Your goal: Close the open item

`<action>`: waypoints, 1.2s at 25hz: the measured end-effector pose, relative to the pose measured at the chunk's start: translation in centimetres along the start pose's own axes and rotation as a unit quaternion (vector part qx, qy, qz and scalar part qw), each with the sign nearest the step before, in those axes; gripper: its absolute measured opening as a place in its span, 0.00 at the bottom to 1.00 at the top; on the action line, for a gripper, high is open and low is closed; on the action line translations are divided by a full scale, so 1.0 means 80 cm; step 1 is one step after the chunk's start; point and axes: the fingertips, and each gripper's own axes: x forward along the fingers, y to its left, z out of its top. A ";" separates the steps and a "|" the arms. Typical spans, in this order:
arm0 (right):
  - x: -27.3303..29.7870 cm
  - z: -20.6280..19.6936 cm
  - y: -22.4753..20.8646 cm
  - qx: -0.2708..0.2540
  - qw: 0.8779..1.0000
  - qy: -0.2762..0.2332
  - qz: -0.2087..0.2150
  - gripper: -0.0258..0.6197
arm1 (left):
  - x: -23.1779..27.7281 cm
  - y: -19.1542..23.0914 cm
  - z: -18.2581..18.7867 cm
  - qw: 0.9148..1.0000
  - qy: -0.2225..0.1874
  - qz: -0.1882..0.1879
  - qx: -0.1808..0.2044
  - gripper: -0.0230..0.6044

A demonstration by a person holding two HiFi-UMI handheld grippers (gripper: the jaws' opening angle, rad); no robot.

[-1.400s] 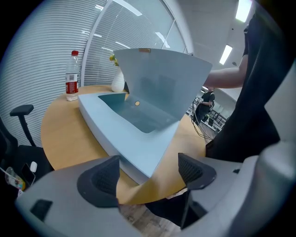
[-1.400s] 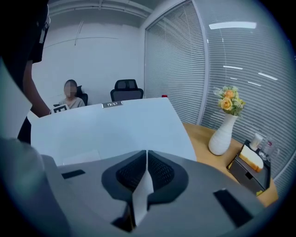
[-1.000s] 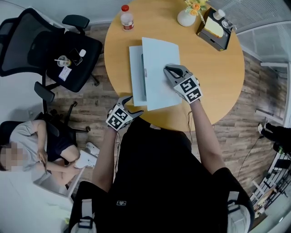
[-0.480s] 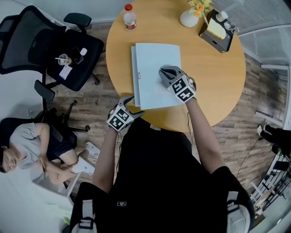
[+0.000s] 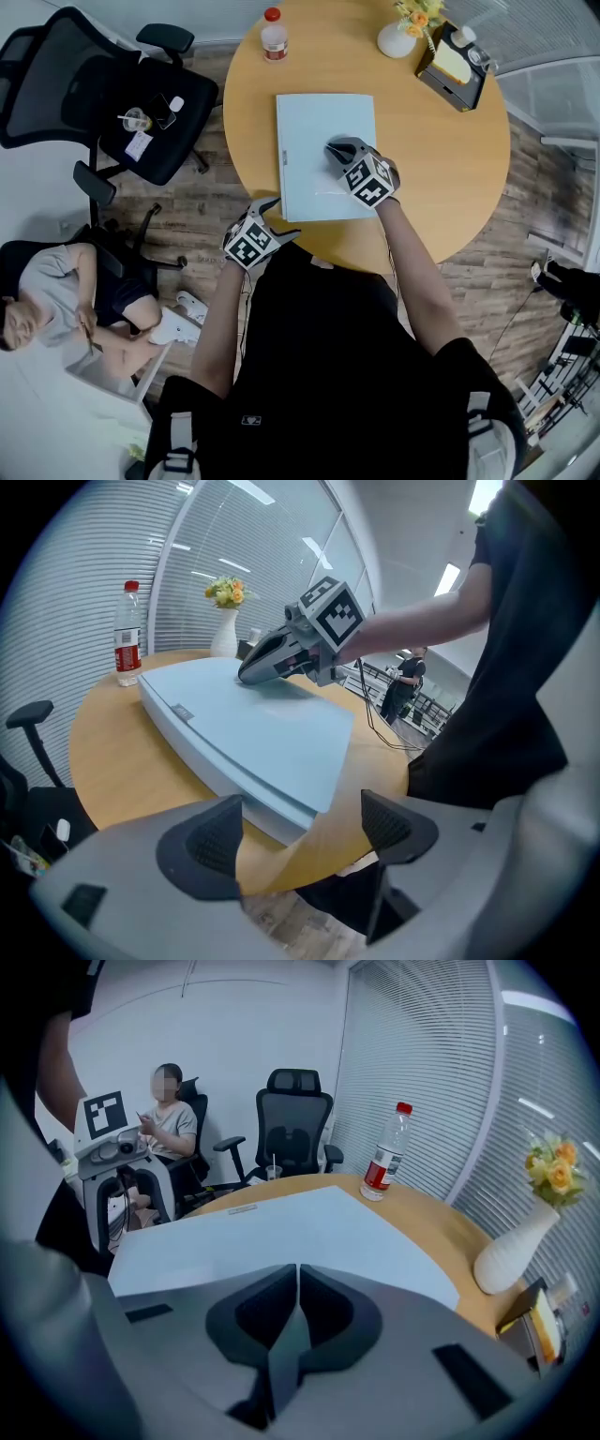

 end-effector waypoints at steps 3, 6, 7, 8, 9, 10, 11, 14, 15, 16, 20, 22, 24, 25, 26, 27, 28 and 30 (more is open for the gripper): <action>0.005 0.000 -0.001 0.004 1.000 0.002 -0.002 0.05 | 0.003 0.001 -0.002 1.000 -0.004 0.001 -0.003 0.65; 0.008 0.000 0.000 0.000 1.000 0.007 -0.007 0.05 | 0.006 -0.002 -0.006 1.000 -0.006 -0.004 -0.016 0.65; 0.010 -0.001 0.000 -0.004 1.000 0.009 -0.010 0.05 | 0.007 -0.002 -0.005 1.000 -0.007 -0.005 -0.018 0.65; 0.011 -0.001 0.001 -0.006 1.000 0.012 -0.013 0.05 | 0.007 -0.002 -0.004 1.000 -0.007 -0.005 -0.018 0.65; 0.012 -0.001 0.002 -0.005 1.000 0.014 -0.015 0.05 | 0.007 -0.002 -0.003 1.000 -0.006 -0.004 -0.016 0.65; 0.013 -0.001 0.002 -0.002 1.000 0.016 -0.016 0.05 | 0.006 -0.001 -0.002 1.000 -0.006 -0.003 -0.012 0.65; 0.014 -0.002 0.003 0.002 1.000 0.016 -0.017 0.05 | 0.006 0.000 -0.001 1.000 -0.007 0.000 -0.007 0.65; 0.016 -0.003 0.004 0.011 1.000 0.013 -0.020 0.05 | 0.006 0.000 -0.005 1.000 -0.010 0.001 -0.015 0.65; 0.017 -0.003 0.005 0.010 1.000 0.013 -0.021 0.05 | 0.007 -0.001 -0.006 1.000 -0.010 0.000 -0.019 0.65; 0.018 -0.003 0.005 0.010 1.000 0.014 -0.021 0.05 | 0.007 -0.001 -0.006 1.000 -0.008 -0.001 -0.021 0.65; 0.016 -0.001 0.001 0.027 0.999 0.009 -0.015 0.05 | 0.007 0.001 -0.003 1.000 -0.005 -0.004 -0.018 0.65; 0.013 0.000 0.000 0.034 0.999 0.000 -0.011 0.05 | 0.006 -0.002 -0.004 1.000 -0.004 -0.009 -0.017 0.65; 0.007 0.003 -0.001 0.040 0.999 -0.014 -0.005 0.05 | 0.005 -0.003 -0.002 1.000 -0.007 -0.011 -0.017 0.65; 0.004 0.004 -0.002 0.042 0.999 -0.021 -0.003 0.05 | 0.005 -0.003 -0.001 1.000 -0.008 -0.011 -0.017 0.65; 0.000 0.005 -0.003 0.042 0.999 -0.026 -0.001 0.05 | 0.005 -0.003 -0.002 1.000 -0.008 -0.010 -0.017 0.65; -0.002 0.005 -0.003 0.042 0.999 -0.030 0.001 0.05 | 0.005 -0.003 -0.003 1.000 -0.007 -0.008 -0.017 0.65; -0.005 0.004 -0.003 0.044 0.998 -0.033 0.002 0.05 | 0.006 -0.004 -0.005 1.000 -0.007 -0.007 -0.018 0.65; -0.012 0.003 -0.003 0.055 0.997 -0.045 0.003 0.05 | 0.003 -0.008 -0.005 1.000 -0.007 -0.005 -0.018 0.65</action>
